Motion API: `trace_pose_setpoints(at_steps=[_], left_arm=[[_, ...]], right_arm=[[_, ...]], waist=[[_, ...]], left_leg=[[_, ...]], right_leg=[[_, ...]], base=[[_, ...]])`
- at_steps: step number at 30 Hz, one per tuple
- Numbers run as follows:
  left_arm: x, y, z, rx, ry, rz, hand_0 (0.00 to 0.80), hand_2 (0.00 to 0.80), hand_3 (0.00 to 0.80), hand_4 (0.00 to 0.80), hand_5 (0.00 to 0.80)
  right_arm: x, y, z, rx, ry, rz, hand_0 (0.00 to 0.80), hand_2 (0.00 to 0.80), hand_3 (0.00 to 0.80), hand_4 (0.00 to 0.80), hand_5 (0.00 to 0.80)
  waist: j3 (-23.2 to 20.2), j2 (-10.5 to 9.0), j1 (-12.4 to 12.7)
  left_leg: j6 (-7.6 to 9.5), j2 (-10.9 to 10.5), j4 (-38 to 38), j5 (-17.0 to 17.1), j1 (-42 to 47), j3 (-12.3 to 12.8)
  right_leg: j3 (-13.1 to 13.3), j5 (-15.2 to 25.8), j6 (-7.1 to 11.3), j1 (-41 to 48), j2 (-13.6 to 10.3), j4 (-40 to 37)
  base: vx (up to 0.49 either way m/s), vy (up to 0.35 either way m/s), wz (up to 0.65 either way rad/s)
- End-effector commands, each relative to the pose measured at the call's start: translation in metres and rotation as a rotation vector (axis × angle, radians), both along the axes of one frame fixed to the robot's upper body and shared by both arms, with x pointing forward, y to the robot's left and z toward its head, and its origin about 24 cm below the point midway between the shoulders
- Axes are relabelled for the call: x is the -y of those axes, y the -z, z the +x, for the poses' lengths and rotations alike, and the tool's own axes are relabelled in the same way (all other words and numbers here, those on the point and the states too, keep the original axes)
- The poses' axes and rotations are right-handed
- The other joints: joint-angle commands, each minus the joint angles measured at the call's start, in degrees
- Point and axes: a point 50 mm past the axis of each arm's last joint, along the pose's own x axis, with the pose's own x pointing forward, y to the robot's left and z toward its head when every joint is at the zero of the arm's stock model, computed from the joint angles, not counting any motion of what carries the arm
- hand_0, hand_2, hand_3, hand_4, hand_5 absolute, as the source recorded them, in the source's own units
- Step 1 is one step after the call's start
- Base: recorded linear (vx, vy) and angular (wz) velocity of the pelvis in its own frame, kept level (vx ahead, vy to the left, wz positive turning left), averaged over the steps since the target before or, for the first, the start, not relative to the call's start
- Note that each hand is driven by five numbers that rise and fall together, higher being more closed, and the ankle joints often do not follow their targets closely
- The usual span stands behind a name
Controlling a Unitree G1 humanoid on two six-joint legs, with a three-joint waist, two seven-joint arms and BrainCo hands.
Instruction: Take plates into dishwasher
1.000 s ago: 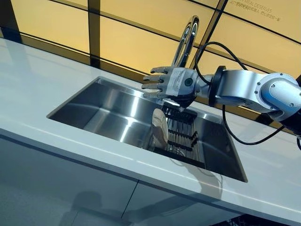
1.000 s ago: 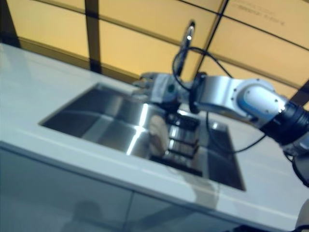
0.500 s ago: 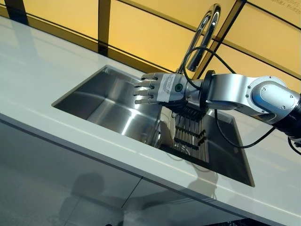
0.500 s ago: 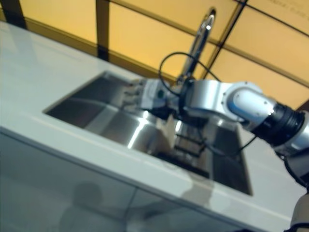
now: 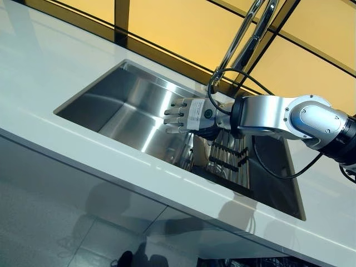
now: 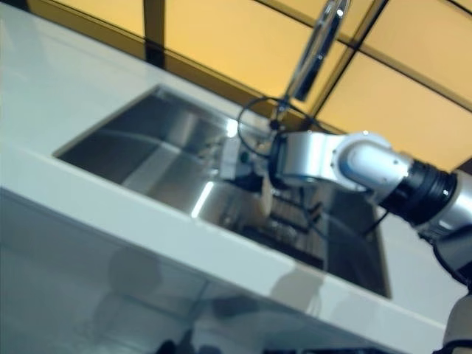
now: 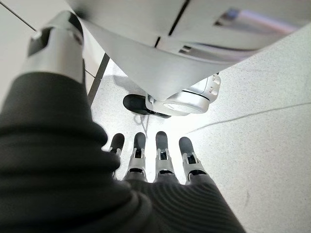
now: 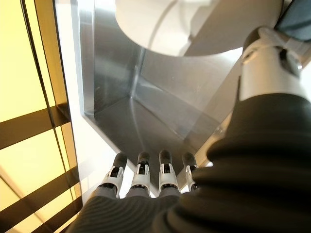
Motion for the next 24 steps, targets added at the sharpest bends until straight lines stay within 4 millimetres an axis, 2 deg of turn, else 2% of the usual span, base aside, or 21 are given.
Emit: trace_pose_setpoints(at_steps=[1, 24], left_arm=[[-0.006, -0.004, 0.005, 0.037, -0.046, 0.000, 0.000, 0.000, 0.000, 0.000, 0.000], [-0.006, -0.003, 0.002, 0.054, -0.057, -0.016, 0.000, 0.000, 0.000, 0.000, 0.000]], right_arm=[[0.004, -0.014, 0.004, 0.067, 0.050, -0.044, 0.000, 0.000, 0.000, 0.000, 0.000], [0.031, 0.004, 0.022, 0.057, 0.195, -0.170, 0.000, 0.000, 0.000, 0.000, 0.000]], waist=[[0.3, -0.38, 1.7], [0.8, -0.23, 1.3]], left_leg=[[-1.17, 2.7, -0.2, -5.8, 4.7, 3.3], [-1.42, 2.8, -0.2, -5.5, 4.5, 3.4]], right_leg=[[-0.8, 6.9, 4.28, -4.0, -1.4, 0.3], [-0.7, 6.7, 3.96, -4.0, -1.0, 0.1]], base=[[0.000, 0.000, 0.00], [0.000, 0.000, 0.00]])
